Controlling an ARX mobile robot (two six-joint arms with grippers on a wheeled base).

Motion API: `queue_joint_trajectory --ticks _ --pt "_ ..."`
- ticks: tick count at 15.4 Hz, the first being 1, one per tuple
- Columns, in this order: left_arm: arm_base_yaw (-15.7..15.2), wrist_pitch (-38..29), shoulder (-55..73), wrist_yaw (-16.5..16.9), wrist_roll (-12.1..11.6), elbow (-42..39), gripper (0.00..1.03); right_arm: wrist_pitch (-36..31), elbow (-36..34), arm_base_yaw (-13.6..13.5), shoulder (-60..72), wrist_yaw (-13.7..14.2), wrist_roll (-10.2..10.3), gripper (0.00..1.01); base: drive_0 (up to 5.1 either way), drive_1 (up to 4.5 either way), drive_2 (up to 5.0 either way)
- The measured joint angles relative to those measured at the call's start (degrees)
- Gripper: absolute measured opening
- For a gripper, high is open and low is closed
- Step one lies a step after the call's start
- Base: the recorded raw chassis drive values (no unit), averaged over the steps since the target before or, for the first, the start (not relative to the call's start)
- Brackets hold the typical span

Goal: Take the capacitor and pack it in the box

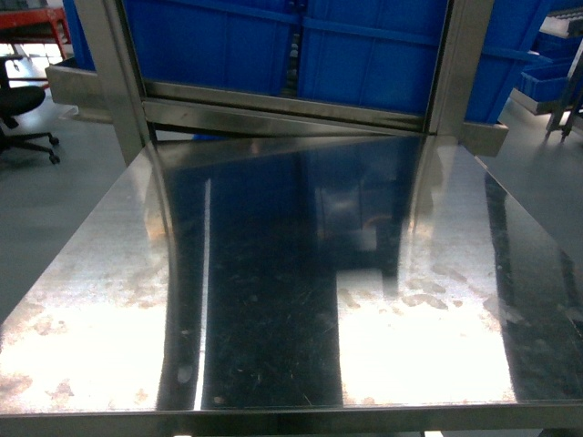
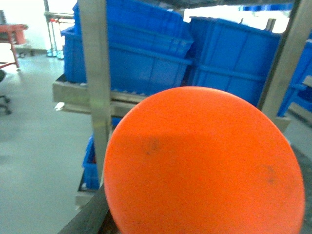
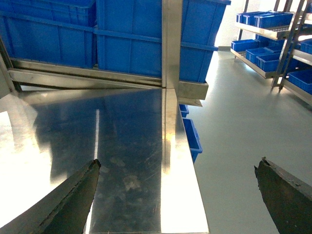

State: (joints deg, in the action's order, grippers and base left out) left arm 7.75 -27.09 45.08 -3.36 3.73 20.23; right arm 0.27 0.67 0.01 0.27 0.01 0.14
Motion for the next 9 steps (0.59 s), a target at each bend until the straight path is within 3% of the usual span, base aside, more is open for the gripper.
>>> queue_joint_trajectory --ticks 1,3,5,9 --pt "-0.9 0.5 -1.4 -2.6 -1.4 -2.8 0.45 0.0 0.0 0.0 0.0 0.0 0.0 0.98 0.0 0.0 0.0" --pt "-2.5 0.7 -5.2 -2.1 -2.7 -8.0 0.45 0.0 0.0 0.0 0.0 0.0 0.0 0.98 0.0 0.0 0.0" --pt "-7.5 0.7 -9.0 3.1 -2.8 -10.3 0.45 0.0 0.0 0.0 0.0 0.0 0.0 0.98 0.0 0.0 0.0" --pt "-7.6 2.9 -13.9 3.3 -2.8 -14.0 0.45 0.0 0.0 0.0 0.0 0.0 0.0 0.98 0.0 0.0 0.0"
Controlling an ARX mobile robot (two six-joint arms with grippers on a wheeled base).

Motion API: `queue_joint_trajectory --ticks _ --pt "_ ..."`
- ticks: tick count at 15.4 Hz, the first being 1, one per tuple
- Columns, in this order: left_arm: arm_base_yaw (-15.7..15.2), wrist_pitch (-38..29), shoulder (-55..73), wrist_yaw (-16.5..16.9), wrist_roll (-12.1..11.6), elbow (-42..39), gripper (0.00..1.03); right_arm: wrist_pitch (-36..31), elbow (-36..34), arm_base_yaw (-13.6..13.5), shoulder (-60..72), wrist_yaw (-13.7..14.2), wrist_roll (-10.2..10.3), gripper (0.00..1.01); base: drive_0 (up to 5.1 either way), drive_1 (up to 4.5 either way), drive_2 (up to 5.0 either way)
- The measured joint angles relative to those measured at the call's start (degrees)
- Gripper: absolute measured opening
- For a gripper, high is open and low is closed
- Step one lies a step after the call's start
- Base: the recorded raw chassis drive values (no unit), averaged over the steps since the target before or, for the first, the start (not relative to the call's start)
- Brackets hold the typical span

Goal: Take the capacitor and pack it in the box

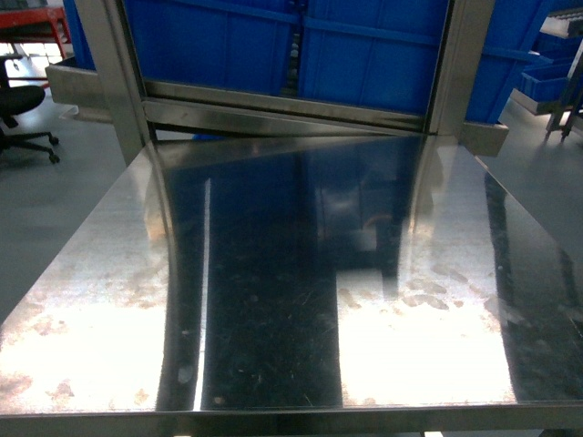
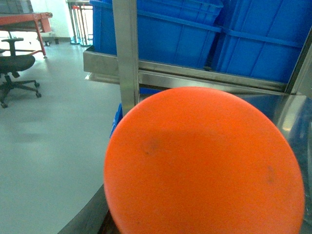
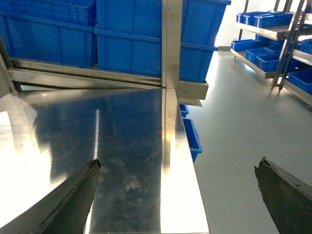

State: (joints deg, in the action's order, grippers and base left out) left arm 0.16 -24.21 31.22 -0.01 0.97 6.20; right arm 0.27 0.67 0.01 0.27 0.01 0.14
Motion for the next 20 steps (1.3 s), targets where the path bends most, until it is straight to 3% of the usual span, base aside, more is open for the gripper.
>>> queue_joint_trajectory --ticks 9,10,15,20 --pt "0.0 7.1 -11.9 0.0 0.0 -4.0 0.45 0.0 0.0 0.0 0.0 0.0 0.0 0.98 0.0 0.0 0.0" --pt "0.0 4.8 -12.4 0.0 0.0 -5.5 0.45 0.0 0.0 0.0 0.0 0.0 0.0 0.98 0.0 0.0 0.0" --pt "0.0 7.1 -13.9 0.0 0.0 -5.4 0.45 0.0 0.0 0.0 0.0 0.0 0.0 0.98 0.0 0.0 0.0" --pt "0.0 12.8 -19.6 0.0 0.0 -5.4 0.45 0.0 0.0 0.0 0.0 0.0 0.0 0.98 0.0 0.0 0.0"
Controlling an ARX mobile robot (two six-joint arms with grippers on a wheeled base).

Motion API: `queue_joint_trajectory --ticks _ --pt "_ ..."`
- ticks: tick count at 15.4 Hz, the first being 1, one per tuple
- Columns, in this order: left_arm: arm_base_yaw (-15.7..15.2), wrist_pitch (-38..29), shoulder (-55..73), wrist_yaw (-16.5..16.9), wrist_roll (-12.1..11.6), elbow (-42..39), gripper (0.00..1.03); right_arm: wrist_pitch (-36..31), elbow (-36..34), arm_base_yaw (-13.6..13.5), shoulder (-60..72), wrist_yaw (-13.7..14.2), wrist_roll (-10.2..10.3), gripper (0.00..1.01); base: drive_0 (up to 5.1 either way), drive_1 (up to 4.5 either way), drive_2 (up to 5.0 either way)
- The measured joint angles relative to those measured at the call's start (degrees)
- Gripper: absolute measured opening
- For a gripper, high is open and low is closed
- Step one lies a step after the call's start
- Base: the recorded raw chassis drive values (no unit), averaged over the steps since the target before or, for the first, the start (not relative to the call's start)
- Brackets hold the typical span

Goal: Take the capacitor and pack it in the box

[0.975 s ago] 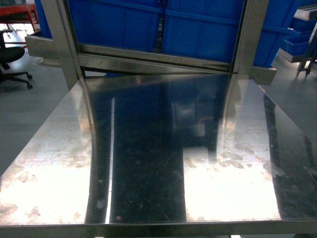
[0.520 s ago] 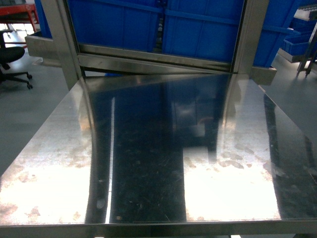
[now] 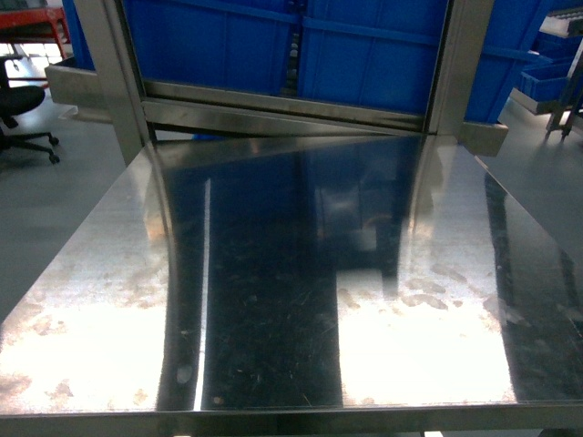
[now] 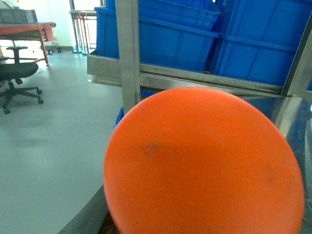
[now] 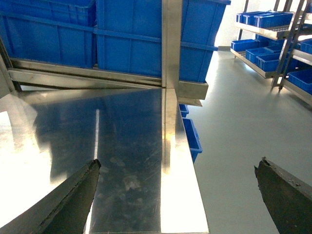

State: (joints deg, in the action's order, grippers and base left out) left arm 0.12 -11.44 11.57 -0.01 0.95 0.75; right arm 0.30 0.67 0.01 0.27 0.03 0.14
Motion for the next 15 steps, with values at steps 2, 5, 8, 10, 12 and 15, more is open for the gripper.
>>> queue_joint_trajectory --ticks 2,5,8,10,12,15 --pt "0.0 1.7 -1.9 0.0 0.0 0.0 0.45 0.0 0.0 0.0 0.0 0.0 0.0 0.98 0.0 0.0 0.0" --pt "0.0 10.6 -11.1 -0.2 0.0 0.3 0.45 0.0 0.0 0.0 0.0 0.0 0.0 0.98 0.0 0.0 0.0" --pt "0.0 11.5 -11.1 0.0 -0.1 0.0 0.45 0.0 0.0 0.0 0.0 0.0 0.0 0.98 0.0 0.0 0.0" --pt "0.0 11.8 -11.1 0.0 -0.1 0.0 0.45 0.0 0.0 0.0 0.0 0.0 0.0 0.98 0.0 0.0 0.0" --pt "0.0 11.8 -11.1 0.0 -0.1 0.0 0.45 0.0 0.0 0.0 0.0 0.0 0.0 0.98 0.0 0.0 0.0" --pt "0.0 11.8 -11.1 0.0 -0.1 0.0 0.45 0.0 0.0 0.0 0.0 0.0 0.0 0.98 0.0 0.0 0.0"
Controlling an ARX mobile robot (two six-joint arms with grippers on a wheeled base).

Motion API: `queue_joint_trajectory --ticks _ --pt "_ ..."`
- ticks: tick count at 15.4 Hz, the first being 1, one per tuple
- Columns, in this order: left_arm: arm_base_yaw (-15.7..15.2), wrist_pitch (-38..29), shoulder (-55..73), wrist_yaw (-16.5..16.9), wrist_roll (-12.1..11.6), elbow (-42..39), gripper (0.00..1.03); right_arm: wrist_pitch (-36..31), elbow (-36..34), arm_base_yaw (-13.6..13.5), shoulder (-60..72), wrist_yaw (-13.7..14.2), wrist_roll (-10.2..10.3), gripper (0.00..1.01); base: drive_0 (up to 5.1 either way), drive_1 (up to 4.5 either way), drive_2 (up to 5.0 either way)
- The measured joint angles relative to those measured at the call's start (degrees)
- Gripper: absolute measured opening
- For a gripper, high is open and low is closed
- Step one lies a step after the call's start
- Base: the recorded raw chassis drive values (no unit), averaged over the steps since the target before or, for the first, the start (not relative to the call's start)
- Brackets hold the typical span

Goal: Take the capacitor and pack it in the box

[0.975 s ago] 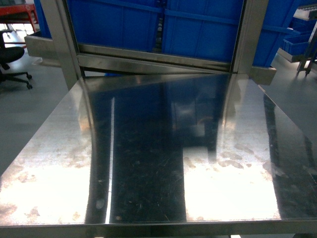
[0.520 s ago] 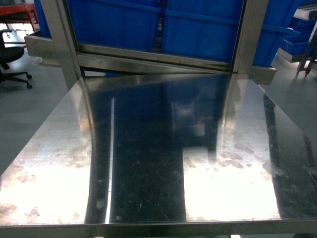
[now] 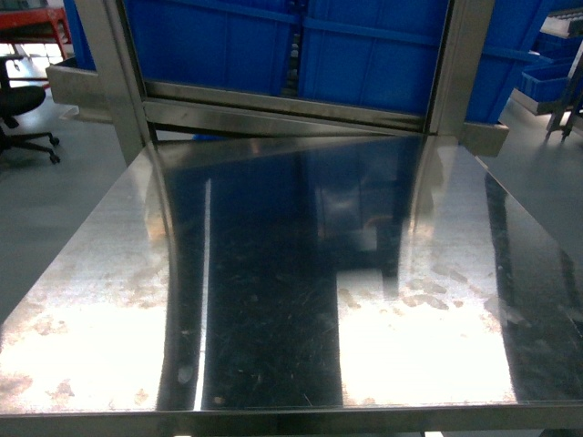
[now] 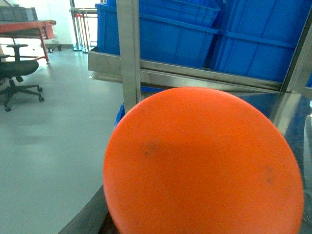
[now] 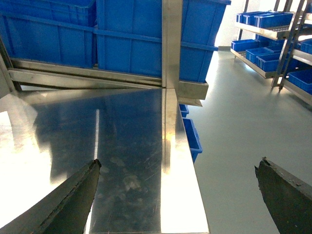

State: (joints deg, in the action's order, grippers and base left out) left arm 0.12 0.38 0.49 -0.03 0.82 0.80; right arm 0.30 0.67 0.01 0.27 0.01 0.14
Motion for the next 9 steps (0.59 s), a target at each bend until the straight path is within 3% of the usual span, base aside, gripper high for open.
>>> queue_joint_trajectory --ticks 9 --pt "0.0 0.0 0.0 0.0 0.0 0.0 0.45 0.0 0.0 0.0 0.0 0.0 0.0 0.98 0.0 0.0 0.0"
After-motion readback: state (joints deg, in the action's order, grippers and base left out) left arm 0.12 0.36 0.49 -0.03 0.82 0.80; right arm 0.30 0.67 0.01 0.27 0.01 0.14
